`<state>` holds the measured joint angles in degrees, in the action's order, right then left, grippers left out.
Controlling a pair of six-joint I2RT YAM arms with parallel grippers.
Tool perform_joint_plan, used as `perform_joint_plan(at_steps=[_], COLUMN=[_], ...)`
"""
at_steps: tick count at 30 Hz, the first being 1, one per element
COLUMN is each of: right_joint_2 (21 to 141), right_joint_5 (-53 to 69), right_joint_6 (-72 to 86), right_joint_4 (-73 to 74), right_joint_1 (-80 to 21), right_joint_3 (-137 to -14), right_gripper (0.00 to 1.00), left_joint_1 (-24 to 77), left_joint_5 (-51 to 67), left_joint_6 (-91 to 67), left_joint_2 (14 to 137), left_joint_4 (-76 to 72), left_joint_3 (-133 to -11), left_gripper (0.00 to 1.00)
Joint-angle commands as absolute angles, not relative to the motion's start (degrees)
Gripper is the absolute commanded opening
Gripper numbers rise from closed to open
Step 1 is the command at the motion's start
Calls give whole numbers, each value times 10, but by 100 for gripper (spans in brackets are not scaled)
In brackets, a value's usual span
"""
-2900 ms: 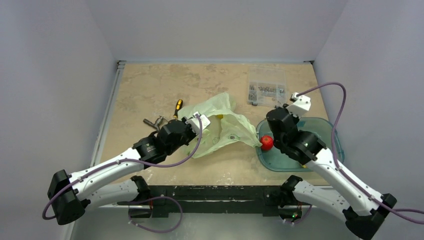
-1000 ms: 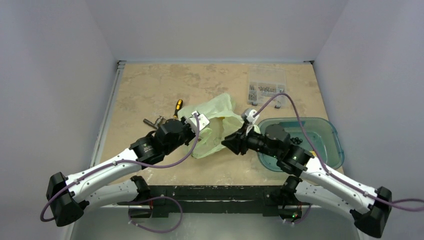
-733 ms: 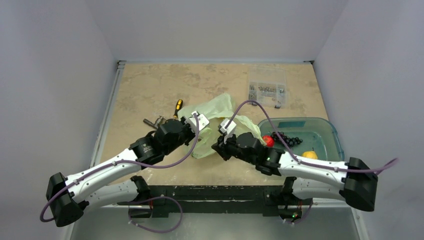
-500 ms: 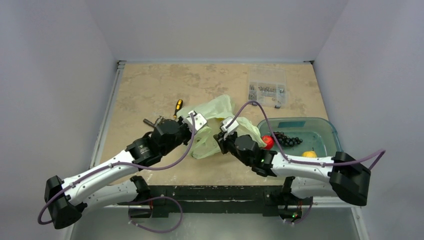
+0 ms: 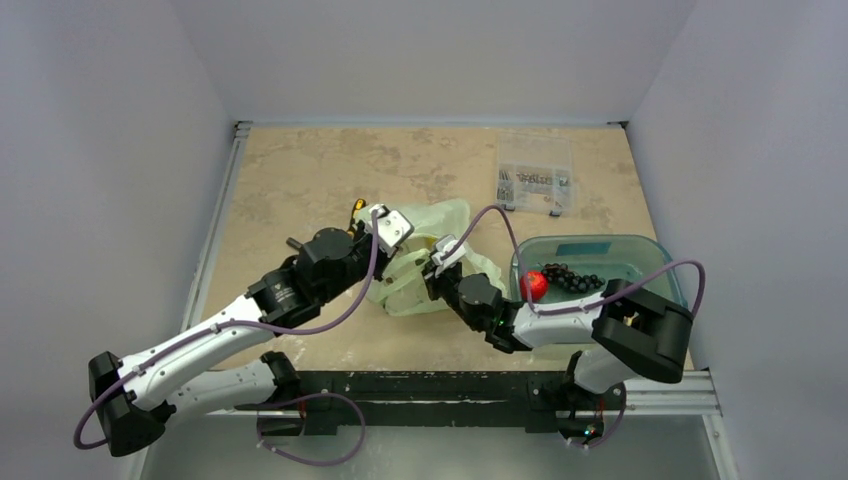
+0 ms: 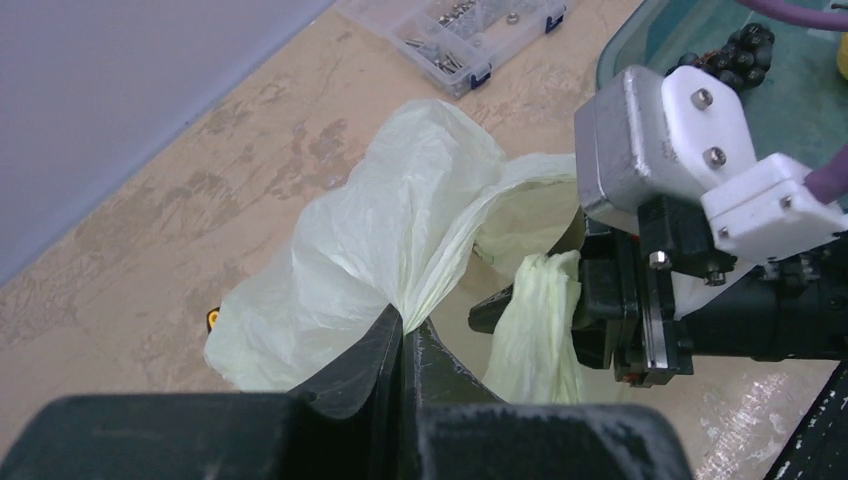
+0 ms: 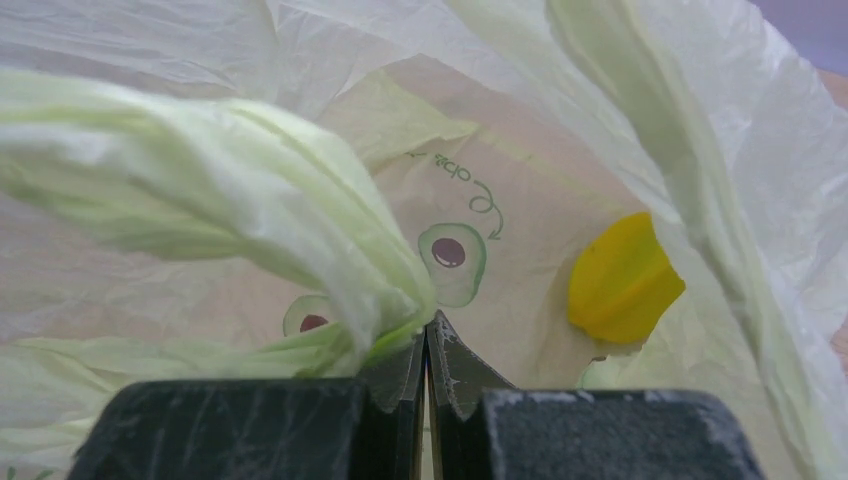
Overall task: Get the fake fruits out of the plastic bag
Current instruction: Adjust the plastic bag at the center of the board.
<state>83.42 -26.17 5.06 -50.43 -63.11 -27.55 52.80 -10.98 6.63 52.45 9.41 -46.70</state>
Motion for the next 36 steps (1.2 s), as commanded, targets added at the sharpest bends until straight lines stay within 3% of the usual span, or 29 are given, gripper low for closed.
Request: perform_joint_plan(at_steps=[1, 13, 15, 18, 22, 29, 36], right_joint_2=[859, 990, 998, 974, 941, 897, 895], right_joint_5=[-291, -477, -519, -577, -547, -370, -282], right_joint_6=[19, 103, 147, 295, 403, 179, 106], right_joint_4=[-599, -630, -579, -386, -254, -396, -477], right_joint_1=[-633, -608, -597, -576, -533, -533, -534], right_joint_3=[-290, -352, -359, -359, -335, -313, -319], right_gripper=[0, 0, 0, 0, 0, 5, 25], left_joint_1=[523, 518, 517, 517, 516, 516, 517], left_joint_5=[-76, -64, -81, -132, -184, -133, -91], left_joint_6=[56, 60, 61, 66, 81, 66, 57], left_joint_2=[530, 484, 473, 458, 426, 449, 462], left_joint_4=[74, 27, 17, 21, 11, 40, 45], left_joint_3=[-504, -463, -450, -439, -423, -434, -430], left_gripper=[0, 0, 0, 0, 0, 0, 0])
